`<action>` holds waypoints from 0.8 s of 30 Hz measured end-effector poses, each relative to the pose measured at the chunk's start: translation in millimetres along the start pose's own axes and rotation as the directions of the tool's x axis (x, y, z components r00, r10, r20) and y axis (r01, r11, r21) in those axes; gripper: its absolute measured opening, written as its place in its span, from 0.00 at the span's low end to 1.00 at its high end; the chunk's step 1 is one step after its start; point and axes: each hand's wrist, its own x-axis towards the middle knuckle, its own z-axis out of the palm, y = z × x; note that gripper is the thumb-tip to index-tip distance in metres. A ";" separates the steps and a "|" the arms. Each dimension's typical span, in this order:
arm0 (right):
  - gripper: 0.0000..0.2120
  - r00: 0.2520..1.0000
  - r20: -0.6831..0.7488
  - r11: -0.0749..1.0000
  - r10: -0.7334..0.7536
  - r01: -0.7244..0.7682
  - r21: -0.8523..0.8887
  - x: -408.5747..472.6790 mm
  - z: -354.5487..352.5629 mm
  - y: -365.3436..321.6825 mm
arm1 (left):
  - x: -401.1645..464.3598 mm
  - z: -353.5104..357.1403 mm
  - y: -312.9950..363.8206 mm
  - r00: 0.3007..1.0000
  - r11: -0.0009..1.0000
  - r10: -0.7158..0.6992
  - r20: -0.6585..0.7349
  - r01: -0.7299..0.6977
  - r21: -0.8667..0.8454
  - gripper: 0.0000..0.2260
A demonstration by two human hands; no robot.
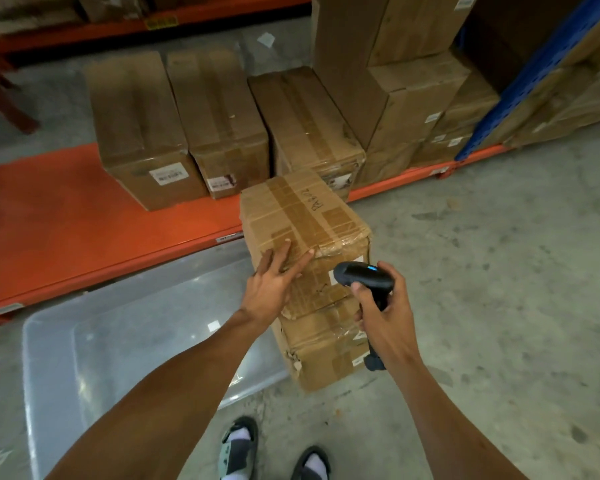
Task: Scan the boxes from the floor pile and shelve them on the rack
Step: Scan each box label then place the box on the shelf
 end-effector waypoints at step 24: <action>0.26 0.977 0.001 0.960 -0.213 0.209 -0.187 -13.4 -8.1 55.0 | -5.8 40.1 -9.8 0.997 0.991 -0.024 -0.077 0.034 0.130 0.29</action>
